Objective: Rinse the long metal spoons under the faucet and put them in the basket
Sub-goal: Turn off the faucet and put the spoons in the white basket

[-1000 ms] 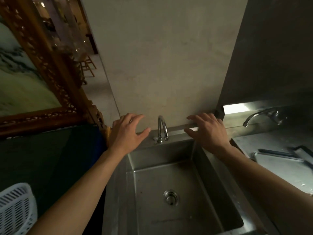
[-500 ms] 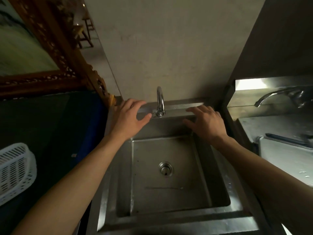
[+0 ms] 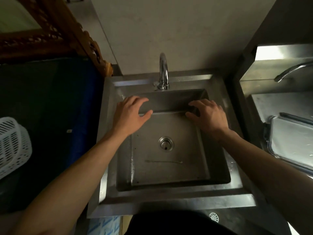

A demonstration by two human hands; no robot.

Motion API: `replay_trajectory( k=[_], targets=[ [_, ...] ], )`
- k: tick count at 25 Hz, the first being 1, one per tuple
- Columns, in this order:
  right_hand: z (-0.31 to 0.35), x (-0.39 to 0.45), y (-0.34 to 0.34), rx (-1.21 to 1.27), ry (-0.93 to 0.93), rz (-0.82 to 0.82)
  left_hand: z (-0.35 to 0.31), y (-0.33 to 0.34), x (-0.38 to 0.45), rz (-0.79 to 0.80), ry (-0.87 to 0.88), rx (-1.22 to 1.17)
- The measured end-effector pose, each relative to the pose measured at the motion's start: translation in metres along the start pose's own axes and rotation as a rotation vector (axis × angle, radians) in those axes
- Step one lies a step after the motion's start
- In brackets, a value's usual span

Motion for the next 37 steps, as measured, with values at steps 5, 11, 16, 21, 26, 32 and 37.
replay_trajectory(
  k=[5,11,16,21,26,32,37],
  targets=[
    [-0.005,0.0,0.037,0.007,0.023,0.064,0.021,0.037,-0.007,0.053,-0.036,0.015],
    [-0.022,0.002,0.107,0.008,0.078,0.16,0.056,0.111,-0.018,0.176,-0.076,0.015],
    [-0.041,0.014,0.17,-0.012,0.061,0.23,0.078,0.189,-0.018,0.316,-0.082,0.059],
    [-0.073,0.037,0.249,-0.054,0.082,0.34,0.101,0.275,-0.01,0.454,-0.091,0.077],
    [-0.092,0.05,0.334,-0.093,0.028,0.461,0.133,0.364,-0.015,0.597,-0.114,0.097],
    [-0.104,0.046,0.419,-0.159,-0.028,0.62,0.152,0.44,-0.031,0.687,-0.084,0.118],
    [-0.1,0.049,0.455,-0.23,-0.072,0.66,0.155,0.469,-0.034,0.644,-0.051,0.163]
  ],
)
Point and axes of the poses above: each hand's wrist, its own x-axis towards the middle knuckle, its own y-axis out of the palm, z = x × y, the point moved 7 cm from there along x, towards the middle knuckle, and after that the axes turned 13 degrees about z, right-handed, at the moved point
